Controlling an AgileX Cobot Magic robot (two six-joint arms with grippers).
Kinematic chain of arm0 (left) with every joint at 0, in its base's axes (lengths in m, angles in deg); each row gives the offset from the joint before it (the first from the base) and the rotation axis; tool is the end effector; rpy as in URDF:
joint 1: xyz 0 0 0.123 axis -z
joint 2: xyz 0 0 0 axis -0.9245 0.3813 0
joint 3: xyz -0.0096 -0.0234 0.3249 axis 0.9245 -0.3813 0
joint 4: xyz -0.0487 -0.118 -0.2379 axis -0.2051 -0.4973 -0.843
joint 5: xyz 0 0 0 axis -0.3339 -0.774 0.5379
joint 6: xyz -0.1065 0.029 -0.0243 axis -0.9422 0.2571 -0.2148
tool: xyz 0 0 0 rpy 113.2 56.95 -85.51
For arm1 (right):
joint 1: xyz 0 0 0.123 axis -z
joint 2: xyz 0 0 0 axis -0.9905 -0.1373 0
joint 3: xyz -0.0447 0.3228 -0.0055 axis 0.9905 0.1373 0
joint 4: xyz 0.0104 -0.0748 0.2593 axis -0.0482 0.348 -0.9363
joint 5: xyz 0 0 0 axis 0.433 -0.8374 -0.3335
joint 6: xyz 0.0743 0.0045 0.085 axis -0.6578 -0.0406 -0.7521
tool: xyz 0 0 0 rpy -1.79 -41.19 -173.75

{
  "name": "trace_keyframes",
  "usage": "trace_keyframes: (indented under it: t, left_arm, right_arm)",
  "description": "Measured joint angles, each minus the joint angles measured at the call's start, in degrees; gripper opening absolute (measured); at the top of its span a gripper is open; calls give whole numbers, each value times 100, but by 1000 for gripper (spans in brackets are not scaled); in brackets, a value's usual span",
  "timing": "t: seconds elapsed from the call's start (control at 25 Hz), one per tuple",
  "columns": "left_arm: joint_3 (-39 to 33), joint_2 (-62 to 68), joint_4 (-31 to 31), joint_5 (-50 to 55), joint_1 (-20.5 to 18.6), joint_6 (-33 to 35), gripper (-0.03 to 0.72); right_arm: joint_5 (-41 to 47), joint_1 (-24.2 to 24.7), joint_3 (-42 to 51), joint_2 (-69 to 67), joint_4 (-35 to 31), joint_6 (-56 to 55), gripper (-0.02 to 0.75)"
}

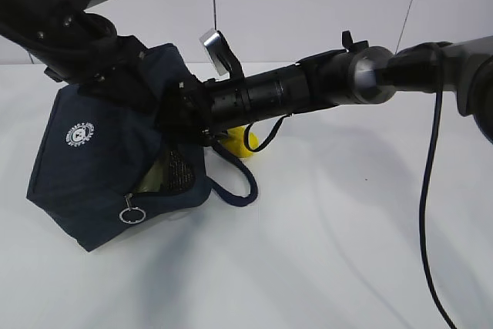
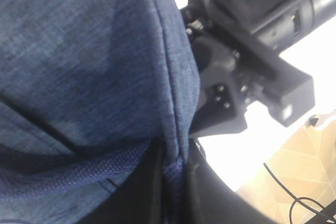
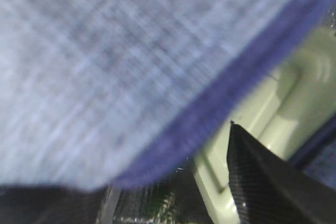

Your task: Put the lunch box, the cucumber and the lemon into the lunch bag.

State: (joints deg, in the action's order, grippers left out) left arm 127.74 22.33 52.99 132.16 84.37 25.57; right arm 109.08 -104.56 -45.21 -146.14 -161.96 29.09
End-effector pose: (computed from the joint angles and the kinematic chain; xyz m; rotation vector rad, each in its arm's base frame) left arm 0.3675 -0.1690 0.2823 0.5602 2.6698 -0.7845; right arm 0.4675 0.3044 0.1616 -0.5644 2.1695 1.7505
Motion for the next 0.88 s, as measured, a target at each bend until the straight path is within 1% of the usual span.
trace_keyframes:
  t: [0.24, 0.4, 0.64, 0.88]
  left_arm:
    - [0, 0, 0, 12, 0, 0, 15]
    - [0, 0, 0, 12, 0, 0, 15]
    - [0, 0, 0, 34, 0, 0, 15]
    - [0, 0, 0, 95, 0, 0, 15]
  right_arm:
    - [25, 0, 0, 0, 0, 0, 521]
    - [114, 137, 0, 0, 70, -71, 520]
    - [197, 602, 0, 37, 538, -354, 521]
    - [197, 1171, 0, 477, 1049, -585, 521]
